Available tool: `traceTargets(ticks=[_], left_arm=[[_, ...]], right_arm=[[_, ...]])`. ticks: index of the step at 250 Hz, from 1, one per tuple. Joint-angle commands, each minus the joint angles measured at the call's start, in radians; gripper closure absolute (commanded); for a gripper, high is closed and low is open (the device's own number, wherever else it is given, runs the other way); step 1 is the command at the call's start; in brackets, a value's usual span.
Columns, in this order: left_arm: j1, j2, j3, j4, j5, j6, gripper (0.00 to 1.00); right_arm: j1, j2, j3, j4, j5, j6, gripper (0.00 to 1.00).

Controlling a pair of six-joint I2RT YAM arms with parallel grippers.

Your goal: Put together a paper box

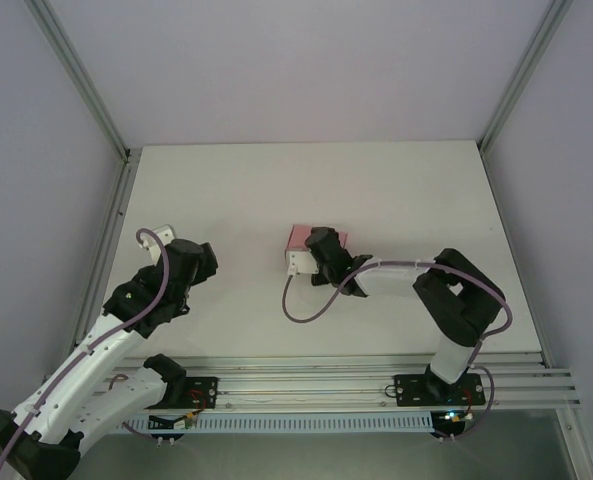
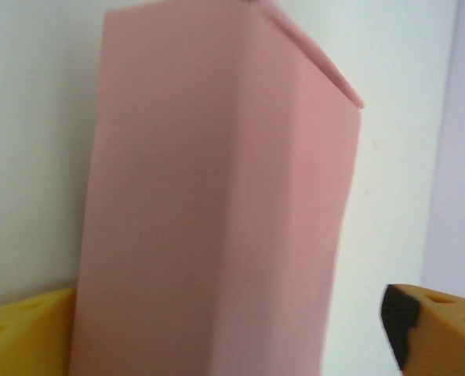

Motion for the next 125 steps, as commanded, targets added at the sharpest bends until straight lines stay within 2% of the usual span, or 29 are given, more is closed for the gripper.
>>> traceTargets(ticks=[1, 30, 52, 74, 90, 106, 115, 125], left_arm=[[0.016, 0.013, -0.004, 0.045, 0.000, 0.035, 0.00], [0.021, 0.046, -0.002, 0.070, 0.019, 0.045, 0.00], [0.050, 0.078, -0.004, 0.094, 0.027, 0.056, 0.00], [0.124, 0.106, -0.030, 0.160, 0.081, 0.070, 0.00], [0.193, 0.134, -0.047, 0.201, 0.121, 0.072, 0.00], [0.249, 0.163, -0.078, 0.270, 0.115, 0.089, 0.00], [0.277, 0.181, -0.100, 0.314, 0.092, 0.095, 0.00], [0.305, 0.197, -0.128, 0.374, 0.073, 0.105, 0.00]], right_arm=[[0.025, -0.120, 0.012, -0.202, -0.078, 0.129, 0.00], [0.007, -0.239, 0.075, -0.432, -0.261, 0.305, 0.00], [-0.068, -0.325, 0.068, -0.444, -0.391, 0.446, 0.00], [-0.205, -0.387, 0.030, -0.299, -0.369, 0.730, 0.00], [-0.359, -0.413, 0.012, -0.247, -0.311, 1.025, 0.00], [-0.520, -0.426, -0.024, -0.225, -0.260, 1.269, 0.00], [-0.592, -0.435, -0.066, -0.192, -0.247, 1.336, 0.00], [-0.630, -0.449, -0.130, -0.115, -0.264, 1.297, 0.00]])
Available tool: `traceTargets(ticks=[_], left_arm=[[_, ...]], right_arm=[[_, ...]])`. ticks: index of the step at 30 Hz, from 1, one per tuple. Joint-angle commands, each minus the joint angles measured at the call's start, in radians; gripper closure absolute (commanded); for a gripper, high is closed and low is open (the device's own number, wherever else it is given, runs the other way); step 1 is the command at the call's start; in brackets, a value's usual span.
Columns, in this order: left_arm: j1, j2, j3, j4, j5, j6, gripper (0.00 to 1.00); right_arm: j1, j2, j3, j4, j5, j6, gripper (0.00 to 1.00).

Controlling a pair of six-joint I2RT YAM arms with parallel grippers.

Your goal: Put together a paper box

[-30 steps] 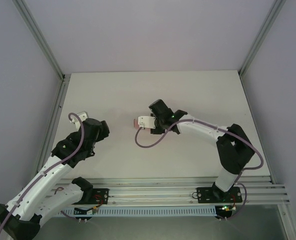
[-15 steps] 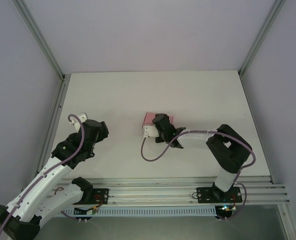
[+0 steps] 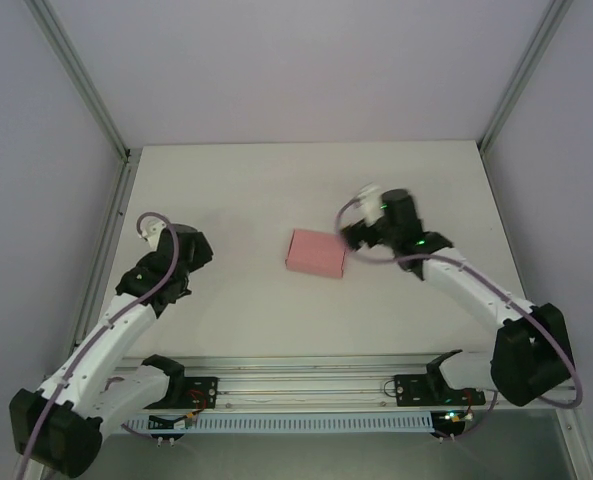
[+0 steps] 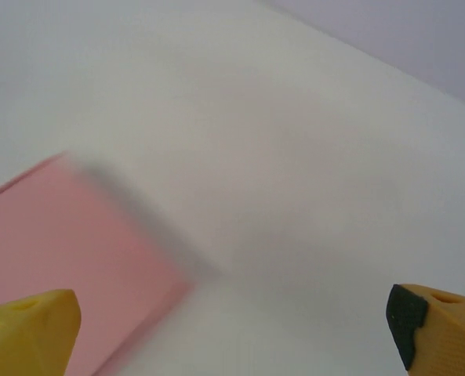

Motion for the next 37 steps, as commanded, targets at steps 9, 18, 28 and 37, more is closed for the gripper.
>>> traceTargets(ticks=[9, 18, 28, 37], left_arm=[[0.234, 0.203, -0.282, 0.719, -0.027, 0.247, 0.00], [0.252, 0.431, -0.507, 1.493, 0.111, 0.412, 0.00], [0.260, 0.641, -0.377, 1.465, 0.367, 0.509, 0.00], [0.257, 0.645, -0.368, 1.455, 0.368, 0.516, 0.00]], right_arm=[[-0.186, 0.017, -0.643, 1.086, 0.248, 0.176, 0.00], [-0.276, 0.265, -0.552, 1.150, 0.043, 0.225, 0.00], [-0.342, 0.262, -0.491, 1.031, -0.049, 0.275, 0.00], [-0.343, 0.263, -0.484, 1.018, -0.075, 0.266, 0.00]])
